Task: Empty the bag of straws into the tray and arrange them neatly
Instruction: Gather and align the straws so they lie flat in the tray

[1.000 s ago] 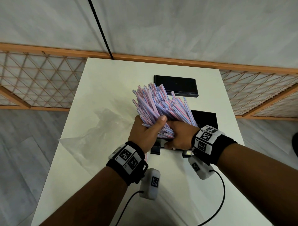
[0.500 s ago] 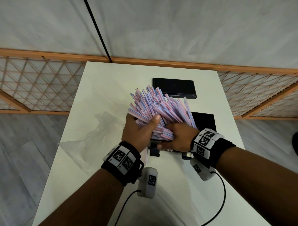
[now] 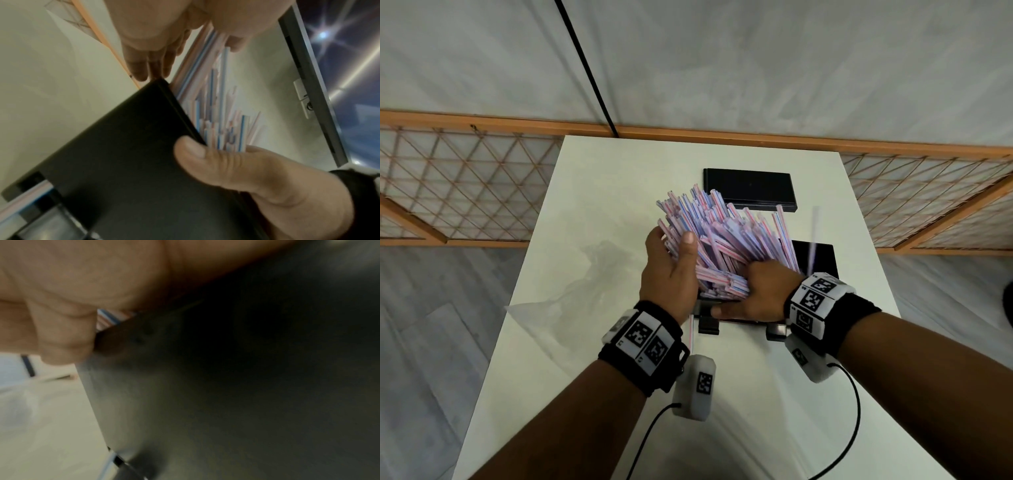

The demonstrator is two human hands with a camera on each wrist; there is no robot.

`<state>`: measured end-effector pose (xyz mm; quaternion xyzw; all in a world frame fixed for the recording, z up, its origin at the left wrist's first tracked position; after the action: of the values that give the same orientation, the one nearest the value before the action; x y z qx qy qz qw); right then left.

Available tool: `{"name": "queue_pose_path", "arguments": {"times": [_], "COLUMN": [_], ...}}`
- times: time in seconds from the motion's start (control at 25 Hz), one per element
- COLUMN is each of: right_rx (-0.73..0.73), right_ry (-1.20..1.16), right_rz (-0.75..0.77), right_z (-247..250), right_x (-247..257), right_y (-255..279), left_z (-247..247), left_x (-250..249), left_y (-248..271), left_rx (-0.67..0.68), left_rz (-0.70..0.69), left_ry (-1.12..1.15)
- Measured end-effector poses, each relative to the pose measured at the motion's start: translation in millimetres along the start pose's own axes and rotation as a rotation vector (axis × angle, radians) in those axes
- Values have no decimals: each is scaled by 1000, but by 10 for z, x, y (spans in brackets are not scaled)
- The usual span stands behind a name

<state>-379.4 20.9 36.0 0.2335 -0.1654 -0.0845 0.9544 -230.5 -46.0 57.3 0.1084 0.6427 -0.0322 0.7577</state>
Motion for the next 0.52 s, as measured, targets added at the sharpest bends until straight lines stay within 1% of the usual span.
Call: {"name": "queue_pose_path", "arguments": {"times": [0.04,0.16,0.28,0.36,0.44,0.52], "right_rx": [4,-2,12,-25,-82,-82], "right_ry": [8,-33,-126,-168,-137,-59], "right_rz": [-18,44,40,83,124,99], "right_z": [-24,-79,-80,-6,66,76], "right_x": [-19,86,98,167,240,235], "right_y": [0,10,-8,-12,-18,6], "left_z": [-17,-65,-86,-162,-189,-136], "left_x": [19,124,136,147,138,181], "left_y": [7,-12,-25,-17,4,4], "left_rx": [28,90,94,118,129,114], "left_rz": [3,36,22,-11,-22,16], "left_ry": [-43,-128,-139,-148,-148,-147]}}
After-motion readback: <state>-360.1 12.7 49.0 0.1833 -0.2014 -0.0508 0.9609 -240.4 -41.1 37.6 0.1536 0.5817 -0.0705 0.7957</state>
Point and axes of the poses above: each hand's wrist, its own y-axis away from the middle knuckle, its own z-axis out of the back of the hand, x = y × z, the point moved 10 cm from there along -y, towards the middle knuckle, and after that the axes turned 2 degrees about -x, right-handed, at the moved point
